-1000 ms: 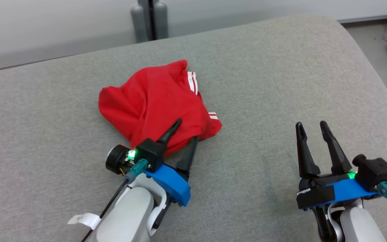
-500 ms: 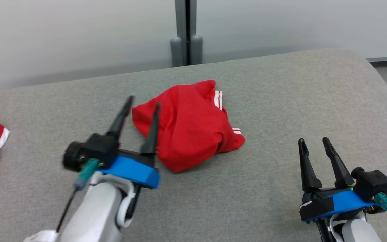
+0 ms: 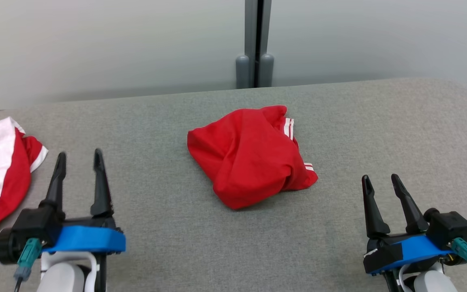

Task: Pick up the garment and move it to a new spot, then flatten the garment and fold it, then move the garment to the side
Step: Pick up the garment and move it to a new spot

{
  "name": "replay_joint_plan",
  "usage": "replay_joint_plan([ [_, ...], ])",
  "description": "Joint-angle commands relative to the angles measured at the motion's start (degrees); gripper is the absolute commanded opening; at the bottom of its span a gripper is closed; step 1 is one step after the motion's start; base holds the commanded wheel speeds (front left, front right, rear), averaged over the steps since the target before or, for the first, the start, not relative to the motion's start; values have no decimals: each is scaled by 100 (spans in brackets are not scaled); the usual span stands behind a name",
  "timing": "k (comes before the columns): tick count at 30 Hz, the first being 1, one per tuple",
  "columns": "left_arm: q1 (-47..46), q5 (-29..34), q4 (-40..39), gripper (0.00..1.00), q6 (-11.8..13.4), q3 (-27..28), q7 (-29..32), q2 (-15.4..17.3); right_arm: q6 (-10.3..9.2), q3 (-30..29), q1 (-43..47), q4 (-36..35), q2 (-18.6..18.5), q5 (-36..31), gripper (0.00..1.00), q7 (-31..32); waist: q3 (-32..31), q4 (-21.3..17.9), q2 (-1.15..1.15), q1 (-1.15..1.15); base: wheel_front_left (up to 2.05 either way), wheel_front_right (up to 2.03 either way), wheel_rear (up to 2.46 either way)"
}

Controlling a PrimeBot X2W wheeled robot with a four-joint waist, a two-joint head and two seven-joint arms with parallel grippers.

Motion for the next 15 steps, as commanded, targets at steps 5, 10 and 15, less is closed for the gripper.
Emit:
replay_joint_plan([
  [5, 441, 314, -68, 100, 7, 303, -26, -1, 3, -22, 124, 66, -27, -73, 100, -19, -99, 131, 0, 0, 0, 0, 0],
  [10, 661, 409, -37, 100, -47, 528, -27, -157, 3, -56, 177, 97, -27, -121, 100, -19, -159, 229, 0, 0, 0, 0, 0],
  [15, 802, 575, 12, 100, -123, 675, -27, -254, 3, -74, 198, 171, -27, -174, 100, -19, -221, 294, 0, 0, 0, 0, 0],
])
